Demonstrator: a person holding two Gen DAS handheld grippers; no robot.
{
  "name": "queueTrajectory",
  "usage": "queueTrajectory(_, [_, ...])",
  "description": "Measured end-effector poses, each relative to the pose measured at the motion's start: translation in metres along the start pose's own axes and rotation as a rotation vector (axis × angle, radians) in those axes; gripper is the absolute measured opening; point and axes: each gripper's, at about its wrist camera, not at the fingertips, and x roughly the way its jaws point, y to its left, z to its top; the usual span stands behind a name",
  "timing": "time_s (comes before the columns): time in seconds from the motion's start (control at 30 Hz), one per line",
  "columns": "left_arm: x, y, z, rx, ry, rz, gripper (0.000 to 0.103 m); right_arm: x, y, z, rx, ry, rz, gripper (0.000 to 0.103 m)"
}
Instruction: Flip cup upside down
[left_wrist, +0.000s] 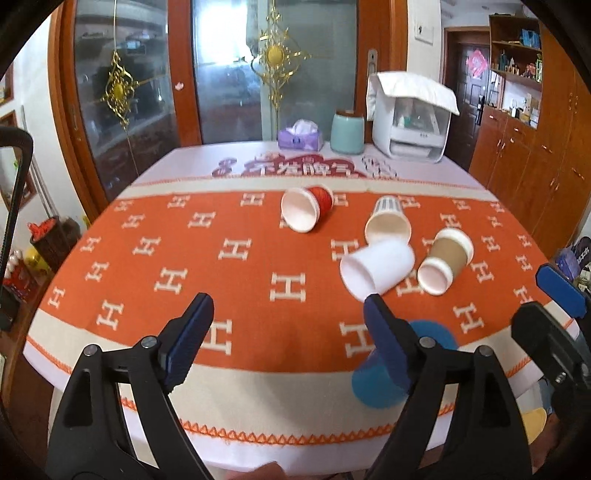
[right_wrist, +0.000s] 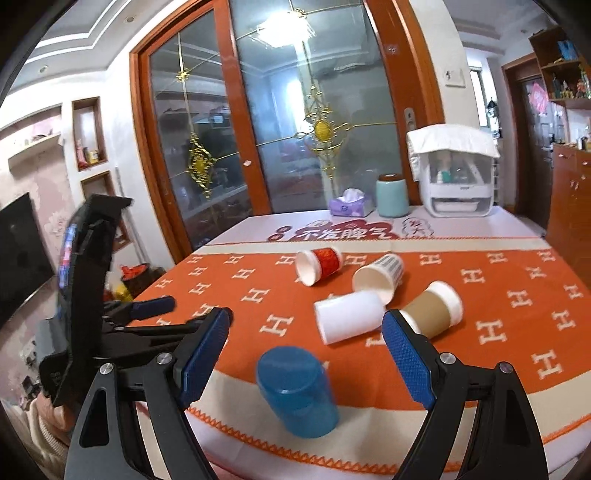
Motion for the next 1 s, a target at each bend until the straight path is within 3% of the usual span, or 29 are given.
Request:
queueTrajectory(0.5, [-0.034, -0.018, 0.045, 0.034, -0.068, -0.019, 0.082, -0.013, -0.005, 0.071, 0.037, -0.027, -0.035, 0.087])
queueTrajectory(1.0, [-0.041, -0.012, 0.058, 0.016, -0.092, -0.029, 0.083, -0.012, 0.002, 0.084, 0.025, -0.048, -0.031, 0.088])
